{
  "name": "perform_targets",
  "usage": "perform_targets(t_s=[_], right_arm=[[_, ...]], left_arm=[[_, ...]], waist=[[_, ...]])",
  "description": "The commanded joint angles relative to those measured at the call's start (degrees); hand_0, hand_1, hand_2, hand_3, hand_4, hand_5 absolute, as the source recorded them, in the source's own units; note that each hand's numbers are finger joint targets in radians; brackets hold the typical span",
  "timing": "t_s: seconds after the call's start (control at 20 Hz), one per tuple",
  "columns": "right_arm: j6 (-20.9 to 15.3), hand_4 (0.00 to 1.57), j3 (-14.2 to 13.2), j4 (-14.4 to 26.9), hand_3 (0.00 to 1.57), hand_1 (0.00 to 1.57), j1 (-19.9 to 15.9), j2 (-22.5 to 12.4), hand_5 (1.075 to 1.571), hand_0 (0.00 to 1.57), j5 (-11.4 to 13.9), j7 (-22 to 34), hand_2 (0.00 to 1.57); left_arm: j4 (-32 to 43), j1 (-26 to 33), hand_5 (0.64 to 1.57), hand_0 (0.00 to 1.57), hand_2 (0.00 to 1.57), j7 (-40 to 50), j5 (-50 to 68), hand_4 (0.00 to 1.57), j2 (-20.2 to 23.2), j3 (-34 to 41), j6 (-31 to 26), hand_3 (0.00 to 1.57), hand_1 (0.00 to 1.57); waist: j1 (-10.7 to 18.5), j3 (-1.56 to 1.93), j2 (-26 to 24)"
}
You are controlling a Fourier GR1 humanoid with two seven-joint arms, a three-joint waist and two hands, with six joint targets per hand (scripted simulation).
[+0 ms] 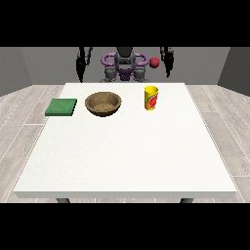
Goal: Pick the cup and pour the ball into the bowl, then pick the bowl and place it on the pad
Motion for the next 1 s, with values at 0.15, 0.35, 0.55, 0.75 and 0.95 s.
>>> perform_targets(t_s=[0.15, 0.35, 0.55, 0.75, 0.95], right_arm=[[0.1, 0.00, -0.5, -5.1, 0.00, 0.00, -0.6, -1.6, 1.568, 0.00, -0.6, 4.0, 0.00], [0.4, 0.00, -3.8, -2.9, 0.00, 0.00, 5.9, 1.9, 1.570, 0.00, -6.2, -2.5, 0.00], [-1.8, 0.00, -6.2, -5.3, 0.00, 0.00, 3.3, 1.3, 1.566, 0.00, -5.8, -1.7, 0.00], [0.7, 0.00, -7.9, -3.3, 0.00, 0.00, -1.0, -0.3, 1.565, 0.00, -6.9, -5.0, 0.00], [1.5, 0.00, -6.5, -1.3, 0.00, 0.00, -4.8, 0.2, 1.563, 0.00, -6.2, -6.5, 0.00]], left_arm=[[-5.1, -0.5, 1.524, 0.00, 0.00, 4.1, 0.3, 0.00, 2.5, 0.8, -0.4, 0.00, 0.00], [-10.5, 7.2, 1.531, 0.00, 0.00, 1.5, 9.7, 0.00, -4.8, -2.3, -3.8, 0.00, 0.00], [-16.0, 13.3, 1.521, 0.00, 0.00, -0.3, 7.1, 0.00, -6.3, -10.0, -0.7, 0.00, 0.00], [-18.7, 8.3, 1.478, 0.00, 0.00, -2.1, 2.0, 0.00, -4.8, -10.9, 1.6, 0.00, 0.00], [-16.3, 1.6, 1.402, 0.00, 0.00, -1.5, -1.9, 0.00, -6.0, -10.5, 4.5, 0.00, 0.00]], waist=[[0.1, -2.11, -13.1], [4.2, -2.86, -18.7], [5.7, -2.94, -15.3], [4.8, -2.93, -7.2], [3.7, -2.92, -2.6]])
